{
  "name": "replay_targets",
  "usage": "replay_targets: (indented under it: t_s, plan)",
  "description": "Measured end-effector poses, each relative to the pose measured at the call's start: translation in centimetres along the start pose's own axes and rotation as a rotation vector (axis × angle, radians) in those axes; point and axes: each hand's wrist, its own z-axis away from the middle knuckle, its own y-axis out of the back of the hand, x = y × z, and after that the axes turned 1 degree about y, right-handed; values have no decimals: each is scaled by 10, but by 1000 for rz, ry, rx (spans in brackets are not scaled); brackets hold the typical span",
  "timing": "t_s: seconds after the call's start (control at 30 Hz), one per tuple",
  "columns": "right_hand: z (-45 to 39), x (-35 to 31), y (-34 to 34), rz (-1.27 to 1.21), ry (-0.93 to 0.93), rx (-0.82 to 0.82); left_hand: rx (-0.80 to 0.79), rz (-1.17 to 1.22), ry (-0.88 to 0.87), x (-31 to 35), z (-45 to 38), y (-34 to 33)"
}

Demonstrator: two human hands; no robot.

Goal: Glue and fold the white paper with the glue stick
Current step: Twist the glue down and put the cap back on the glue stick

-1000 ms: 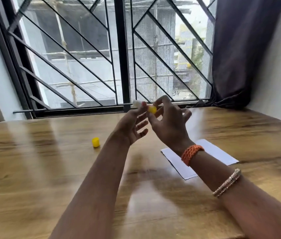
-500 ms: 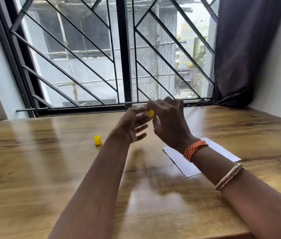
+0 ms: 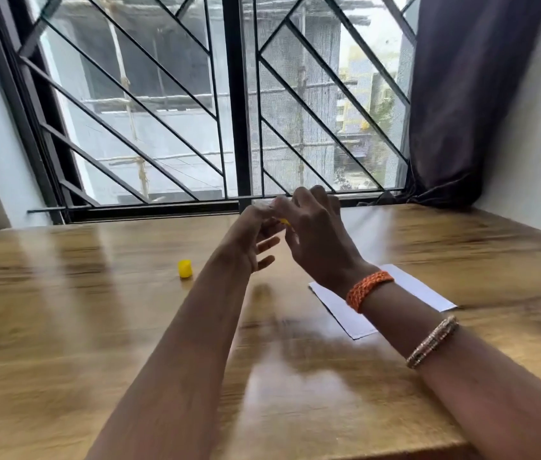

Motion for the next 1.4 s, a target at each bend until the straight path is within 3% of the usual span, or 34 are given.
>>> replay_targets:
  t_s: [0.1,0.23,0.5,0.6,0.67,0.8,0.87,0.93,1.03,1.1,1.27,1.3,1.4]
  plan:
    - [1,-4,0,-46,-77,14,-15,39,-19,-2,-1,-1]
    - [0,-4,-1,-277,-375,79,-47,42,-50,-2,-3,2]
    - [-3,8,4,-768,-666,-201,-39,-13,-82,-7,-9,7]
    - [0,6,2,-914,-759,-203,-56,-8,-92,-7,-11,8]
    - [1,4,1,-802,-656,-121,-59,-5,-87,-7,-12,6]
    - [1,8,2,-321,-126,27,-53,24,-41,-4,-12,1]
    - [1,8,2,-247,-90,48,-54,53,-34,-3,-10,0]
    - [1,7,1,-389,-279,30,-74,84,-39,-3,-10,1]
    - [-4,6,6,-1007,-809,-131,-105,117,-70,-4,-10,-1]
    - [-5,5,7,-1284,-962,-203,-105,114,-98,-3,-9,-1]
    - [-1,0,4,-1186,-827,-207,-136,115,-113,-2,-11,4]
    - [0,-1,2,-1077,-733,-164,-125,89,-99,-1,-8,4]
    - [5,8,-8,-474,-212,-6,-91,9,-57,0,-2,3]
